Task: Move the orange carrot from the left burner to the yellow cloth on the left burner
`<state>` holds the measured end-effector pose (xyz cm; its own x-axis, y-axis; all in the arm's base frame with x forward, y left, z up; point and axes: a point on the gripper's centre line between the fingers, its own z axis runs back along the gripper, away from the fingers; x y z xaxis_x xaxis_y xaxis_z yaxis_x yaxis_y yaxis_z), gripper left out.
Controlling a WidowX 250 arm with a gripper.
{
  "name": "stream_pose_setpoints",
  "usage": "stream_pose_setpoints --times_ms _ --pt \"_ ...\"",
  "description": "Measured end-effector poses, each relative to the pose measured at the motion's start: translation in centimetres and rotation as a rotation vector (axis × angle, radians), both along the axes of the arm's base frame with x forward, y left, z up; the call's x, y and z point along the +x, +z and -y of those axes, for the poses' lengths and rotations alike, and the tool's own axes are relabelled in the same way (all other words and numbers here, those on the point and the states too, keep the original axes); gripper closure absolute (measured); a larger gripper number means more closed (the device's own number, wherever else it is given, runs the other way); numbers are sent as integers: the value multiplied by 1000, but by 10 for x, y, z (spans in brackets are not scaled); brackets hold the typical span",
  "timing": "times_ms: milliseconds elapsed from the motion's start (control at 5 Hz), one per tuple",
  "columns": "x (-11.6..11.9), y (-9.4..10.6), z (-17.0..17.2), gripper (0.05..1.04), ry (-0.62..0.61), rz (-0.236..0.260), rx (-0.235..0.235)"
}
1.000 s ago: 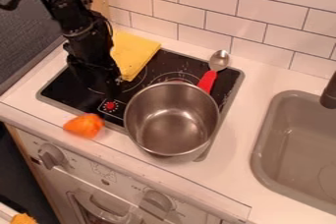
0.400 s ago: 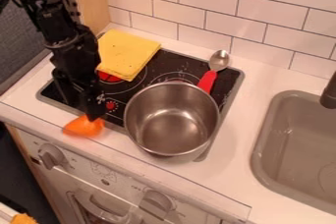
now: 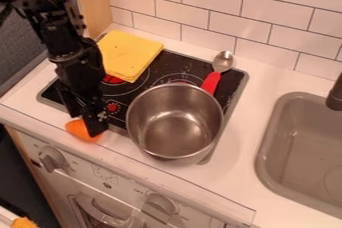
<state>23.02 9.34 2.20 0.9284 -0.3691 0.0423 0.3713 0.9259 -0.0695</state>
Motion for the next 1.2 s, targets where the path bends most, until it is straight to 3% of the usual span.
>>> stream_pose_setpoints --times_ms 200,400,600,1000,1200 --pt "1 -14 6 77 -22 -38 5" --pt "15 -16 2 81 -7 -39 24" --pt "21 -20 4 148 -1 -42 32" --pt "24 -20 -1 707 26 -33 29" --pt "21 -19 -2 809 50 -25 3"
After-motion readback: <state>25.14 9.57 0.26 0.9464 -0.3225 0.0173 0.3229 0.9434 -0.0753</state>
